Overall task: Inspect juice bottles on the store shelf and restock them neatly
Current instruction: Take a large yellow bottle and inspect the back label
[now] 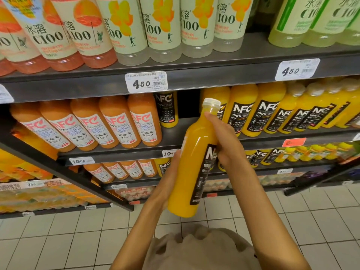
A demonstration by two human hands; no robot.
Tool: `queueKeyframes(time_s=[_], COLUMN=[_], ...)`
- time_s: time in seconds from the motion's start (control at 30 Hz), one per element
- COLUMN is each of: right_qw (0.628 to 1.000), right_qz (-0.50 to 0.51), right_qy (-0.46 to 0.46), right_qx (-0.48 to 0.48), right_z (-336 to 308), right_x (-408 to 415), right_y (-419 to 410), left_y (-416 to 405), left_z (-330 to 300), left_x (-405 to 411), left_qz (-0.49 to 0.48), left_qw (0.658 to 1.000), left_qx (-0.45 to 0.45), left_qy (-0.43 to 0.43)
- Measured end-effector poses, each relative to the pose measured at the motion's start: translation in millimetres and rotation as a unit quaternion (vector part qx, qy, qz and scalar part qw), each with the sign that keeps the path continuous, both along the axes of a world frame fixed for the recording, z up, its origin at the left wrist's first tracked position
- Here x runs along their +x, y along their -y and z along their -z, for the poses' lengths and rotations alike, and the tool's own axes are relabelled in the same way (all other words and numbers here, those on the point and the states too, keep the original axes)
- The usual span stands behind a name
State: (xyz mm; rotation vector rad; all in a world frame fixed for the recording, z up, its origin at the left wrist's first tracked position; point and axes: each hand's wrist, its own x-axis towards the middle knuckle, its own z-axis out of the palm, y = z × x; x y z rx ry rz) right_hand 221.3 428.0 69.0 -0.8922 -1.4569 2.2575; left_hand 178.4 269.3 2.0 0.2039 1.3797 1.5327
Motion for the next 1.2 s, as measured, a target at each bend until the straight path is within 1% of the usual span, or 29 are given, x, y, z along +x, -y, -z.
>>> queueKeyframes(time_s=[0.07, 0.1, 0.2, 0.23, 0.3, 0.37, 0.5, 0.6, 0.67, 0.7, 0.73, 0.8, 0.9, 0.93, 1.0, 1.1, 1.2], right_qw=[0.999, 0.998, 0.981, 0.975, 0.972, 0.978, 0.997, 0.998, 0.999, 0.999, 0.999, 0.997, 0.992, 0.993, 0.995, 0.994, 0.99], right_qz=[-0.035, -0.05, -0.091, -0.094, -0.09, -0.074, -0.006, 0.05, 0.052, 0.036, 0.012, -0.037, -0.081, -0.086, -0.092, -0.103, -0.098], right_qy=[-0.009, -0.031, -0.156, -0.182, -0.195, -0.179, -0.07, -0.025, -0.006, 0.008, 0.025, 0.052, 0.025, 0.016, 0.003, 0.007, 0.023], right_qx=[0.005, -0.002, -0.066, -0.082, -0.094, -0.081, -0.028, -0.008, 0.008, 0.018, 0.027, 0.049, 0.092, 0.084, 0.029, -0.046, -0.098], right_z=[2, 3, 10, 11, 13, 12, 0, -1, 0, -1, -2, -4, -5, -6, -7, -5, 0], right_x=[0, 0, -3, -3, -5, -7, -14, -19, -22, -23, -24, -26, -32, -36, -43, -50, -49], right_y=[-6, -7, -6, -5, -5, -6, -8, -9, -11, -13, -16, -21, -21, -19, -15, -14, -13], left_y=[5, 7, 6, 4, 2, -1, -6, -12, -14, -15, -15, -15, -12, -10, -6, 3, 9], left_z=[-2, -2, -1, -1, 2, 2, -11, -16, -18, -19, -20, -21, -22, -23, -27, -34, -43], left_x=[-8, -11, -16, -15, -14, -16, -30, -21, -9, -7, -6, -9, -14, -15, -16, -15, -10], left_qz=[0.013, 0.024, 0.066, 0.076, 0.08, 0.074, 0.076, 0.072, 0.067, 0.054, 0.04, 0.014, -0.014, -0.015, -0.014, -0.009, 0.0], left_qw=[0.999, 0.998, 0.992, 0.991, 0.992, 0.995, 0.995, 0.993, 0.99, 0.991, 0.994, 0.999, 0.997, 0.994, 0.986, 0.979, 0.971], left_qx=[0.017, 0.021, 0.023, 0.018, 0.004, -0.002, -0.043, -0.046, -0.038, -0.031, -0.025, -0.01, 0.03, 0.042, 0.064, 0.083, 0.113], left_qy=[0.042, 0.057, 0.101, 0.105, 0.096, 0.061, -0.04, -0.086, -0.118, -0.115, -0.102, -0.043, 0.071, 0.103, 0.155, 0.188, 0.212])
